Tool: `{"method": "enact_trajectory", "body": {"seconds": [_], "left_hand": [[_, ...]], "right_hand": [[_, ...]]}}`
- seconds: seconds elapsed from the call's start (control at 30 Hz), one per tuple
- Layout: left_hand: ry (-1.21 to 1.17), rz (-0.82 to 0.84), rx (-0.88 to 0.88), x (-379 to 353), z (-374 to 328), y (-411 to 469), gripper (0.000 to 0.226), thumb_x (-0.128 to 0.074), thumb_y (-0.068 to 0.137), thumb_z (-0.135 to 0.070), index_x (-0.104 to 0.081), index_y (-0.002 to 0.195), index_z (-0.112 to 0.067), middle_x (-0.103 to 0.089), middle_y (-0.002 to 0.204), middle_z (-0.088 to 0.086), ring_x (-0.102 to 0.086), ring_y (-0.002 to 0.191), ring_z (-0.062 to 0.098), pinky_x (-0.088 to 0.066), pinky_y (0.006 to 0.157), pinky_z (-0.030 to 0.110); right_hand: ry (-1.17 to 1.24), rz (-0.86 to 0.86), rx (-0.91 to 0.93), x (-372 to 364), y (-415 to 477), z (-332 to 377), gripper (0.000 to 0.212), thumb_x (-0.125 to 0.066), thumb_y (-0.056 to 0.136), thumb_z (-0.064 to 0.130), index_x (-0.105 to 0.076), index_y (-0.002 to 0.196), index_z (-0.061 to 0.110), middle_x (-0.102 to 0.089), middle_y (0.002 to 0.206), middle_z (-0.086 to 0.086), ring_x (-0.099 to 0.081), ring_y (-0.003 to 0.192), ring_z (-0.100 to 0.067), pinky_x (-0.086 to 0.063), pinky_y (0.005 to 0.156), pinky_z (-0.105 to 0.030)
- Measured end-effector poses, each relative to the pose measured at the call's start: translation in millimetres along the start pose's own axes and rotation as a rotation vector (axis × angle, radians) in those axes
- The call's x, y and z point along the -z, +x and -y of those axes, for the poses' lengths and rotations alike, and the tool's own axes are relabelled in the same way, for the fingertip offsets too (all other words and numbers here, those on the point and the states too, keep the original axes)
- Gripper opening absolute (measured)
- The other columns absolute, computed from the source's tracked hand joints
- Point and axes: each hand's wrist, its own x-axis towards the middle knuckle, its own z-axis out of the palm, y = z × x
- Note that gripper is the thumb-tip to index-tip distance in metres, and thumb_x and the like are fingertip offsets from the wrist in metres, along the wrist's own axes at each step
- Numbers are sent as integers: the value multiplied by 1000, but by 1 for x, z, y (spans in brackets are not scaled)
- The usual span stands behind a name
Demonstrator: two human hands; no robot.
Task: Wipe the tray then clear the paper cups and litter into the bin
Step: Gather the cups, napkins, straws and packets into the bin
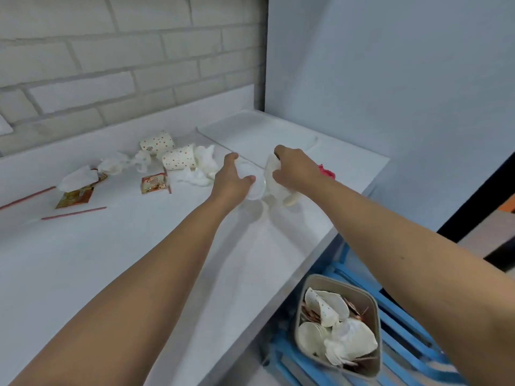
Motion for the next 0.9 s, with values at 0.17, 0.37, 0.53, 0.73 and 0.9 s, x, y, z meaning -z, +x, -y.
{"method": "enact_trajectory", "body": {"seconds": [0.17, 0.37, 0.53, 0.73, 0.9], "left_hand": [[62, 89, -22, -59, -30, -28, 51, -57, 90, -22, -37, 135, -7, -49, 133, 12, -50, 118, 29, -42, 89, 31], [94, 141, -56, -115, -57, -64, 45, -49, 95, -20, -36, 135, -6, -47, 134, 13, -49, 119, 30, -43, 91, 32], [167, 169, -32, -144, -57, -85, 43, -45, 96, -17, -34, 135, -3, -46, 135, 16, -48, 120, 31, -42, 94, 35], [296, 235, -28, -166, -49, -105, 43, -44, 96, -16, -32, 135, -2, -44, 135, 18, -47, 120, 33, -44, 90, 37], [346, 298, -22, -179, -37, -120, 39, -45, 95, -17, -35, 129, -2, -49, 130, 20, -51, 114, 35, -47, 88, 40]], "right_hand": [[-8, -28, -14, 27, -40, -61, 47, -48, 85, 2, -39, 130, 15, -54, 85, -7, -50, 76, -24, -37, 55, -29], [60, -23, -99, 40, -75, -125, 32, -48, 88, 8, -55, 119, 13, -59, 116, -10, -57, 101, -27, -44, 72, -29], [143, 23, -185, 13, -98, -178, 29, -51, 86, 6, -53, 115, 9, -57, 115, -12, -56, 100, -28, -40, 70, -27], [166, 197, -214, -62, -128, -217, 32, -52, 84, 3, -50, 114, 13, -58, 110, -7, -56, 99, -25, -47, 74, -32], [170, 275, -186, -130, -165, -236, 46, -46, 86, 5, -47, 130, 16, -59, 125, -9, -56, 113, -27, -49, 92, -39]]}}
